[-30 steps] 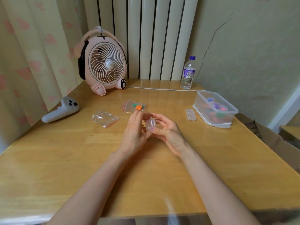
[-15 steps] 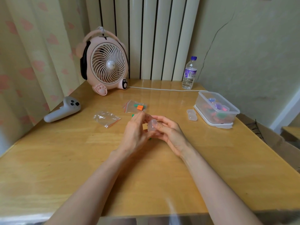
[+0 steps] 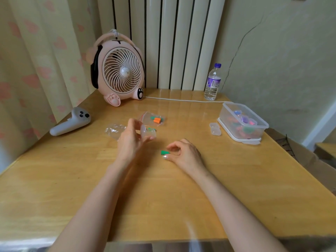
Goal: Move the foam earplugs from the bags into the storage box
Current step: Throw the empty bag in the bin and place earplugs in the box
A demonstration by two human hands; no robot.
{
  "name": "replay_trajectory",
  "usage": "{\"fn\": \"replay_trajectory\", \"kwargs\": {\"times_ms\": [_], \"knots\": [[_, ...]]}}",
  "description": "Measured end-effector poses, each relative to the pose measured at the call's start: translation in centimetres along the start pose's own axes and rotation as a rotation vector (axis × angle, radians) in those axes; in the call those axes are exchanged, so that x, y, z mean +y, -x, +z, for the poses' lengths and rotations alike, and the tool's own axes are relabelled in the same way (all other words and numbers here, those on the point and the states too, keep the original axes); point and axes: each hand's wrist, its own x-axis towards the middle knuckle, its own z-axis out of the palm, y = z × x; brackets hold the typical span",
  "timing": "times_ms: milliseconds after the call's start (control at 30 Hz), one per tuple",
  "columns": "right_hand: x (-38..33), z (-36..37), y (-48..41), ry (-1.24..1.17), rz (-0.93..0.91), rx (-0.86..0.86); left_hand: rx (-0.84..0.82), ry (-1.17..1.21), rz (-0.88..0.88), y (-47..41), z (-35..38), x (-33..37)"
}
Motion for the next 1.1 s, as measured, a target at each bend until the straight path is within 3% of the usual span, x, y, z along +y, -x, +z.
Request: {"fn": "replay_trajectory", "kwargs": {"times_ms": [100,300,500,667,833,1100], "knots": [[-0.1,0.3,0.0,0.088,-0.027,-0.016,-0.064,-0.045,-0.047,-0.3,-0.4,-1.1],[-0.5,-0.7,-0.7,-0.255,0.001,0.197,-0.267,-0.026,0.017,0.3,0.4,-0.6],[-0.8,-0.2,-1.0,-0.120,-0.058,0.072,-0.409,0.086,0.016,0.7,0.4,0.1],[-0.9,-0.2,-1.2,-0.029,-0.039,-0.006,-0.375,0.069,-0.002,0.8,0.4,0.2],[-2.6,-1.8,-5.3,0.038,-0.010,-0.001,-0.189,-0.028,-0.118,0.5,0.4,-0.6],[-3.7,3.8,-11.2,0.240,0.041,-0.152,-0.056,-0.042,-0.128,0.0,0.4,-1.4]]}}
